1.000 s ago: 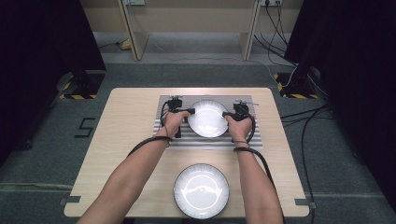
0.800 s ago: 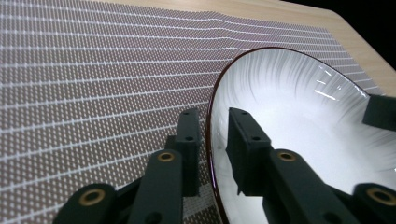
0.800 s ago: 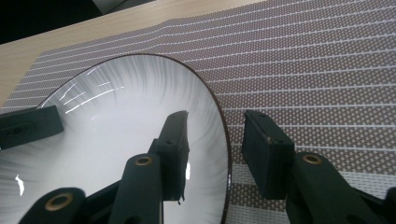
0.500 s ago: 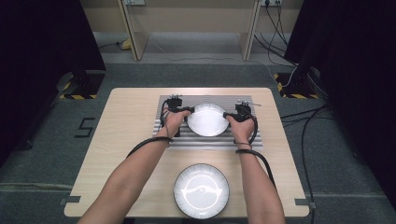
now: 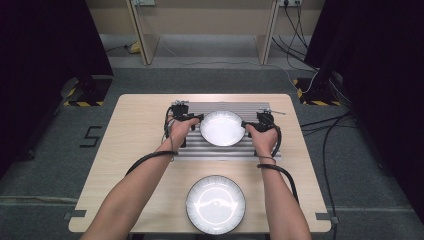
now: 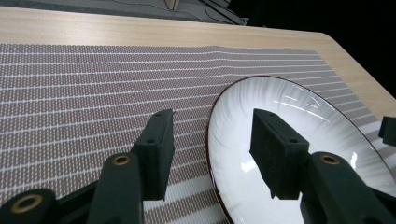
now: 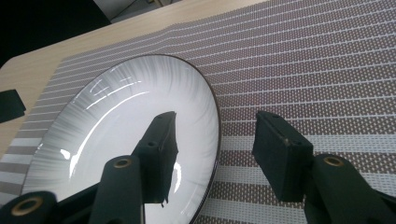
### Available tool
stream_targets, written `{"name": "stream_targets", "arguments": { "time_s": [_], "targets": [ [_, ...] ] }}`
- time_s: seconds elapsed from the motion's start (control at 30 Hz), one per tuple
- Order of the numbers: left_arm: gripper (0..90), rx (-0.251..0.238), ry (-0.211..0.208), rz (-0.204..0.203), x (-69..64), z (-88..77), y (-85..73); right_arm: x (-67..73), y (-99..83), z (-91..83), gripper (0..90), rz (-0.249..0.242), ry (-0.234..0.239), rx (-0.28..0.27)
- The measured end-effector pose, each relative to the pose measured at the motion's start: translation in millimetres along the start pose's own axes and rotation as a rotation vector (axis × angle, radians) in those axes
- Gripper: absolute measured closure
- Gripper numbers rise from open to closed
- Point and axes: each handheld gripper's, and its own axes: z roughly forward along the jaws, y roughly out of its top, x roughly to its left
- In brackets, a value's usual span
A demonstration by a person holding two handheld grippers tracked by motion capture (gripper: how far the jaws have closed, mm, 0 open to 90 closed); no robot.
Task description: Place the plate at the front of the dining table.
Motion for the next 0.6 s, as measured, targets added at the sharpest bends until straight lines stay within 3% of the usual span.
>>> {"name": "stream_targets", "arguments": {
  "time_s": [0.1,0.27,0.53,0.6],
  "targets": [
    [46.9,-0.005,0.004,-0.008,0.2,-10.4,0.0,1.4,2.5,-7.4,48.2,-0.014,0.0,-0.006],
    [45.1,-0.022,-0.019,0.021,-0.2,-26.9,1.7,5.0,4.4,-19.4,47.3,-0.04,-0.007,-0.006],
    [45.3,-0.027,-0.029,0.024,5.4,-40.1,2.3,7.0,4.5,-29.0,46.8,-0.029,-0.013,-0.019],
    [45.1,-0.034,-0.039,0.041,7.3,-41.9,1.2,7.6,3.9,-30.7,46.7,-0.025,-0.014,-0.022]
  ]
}}
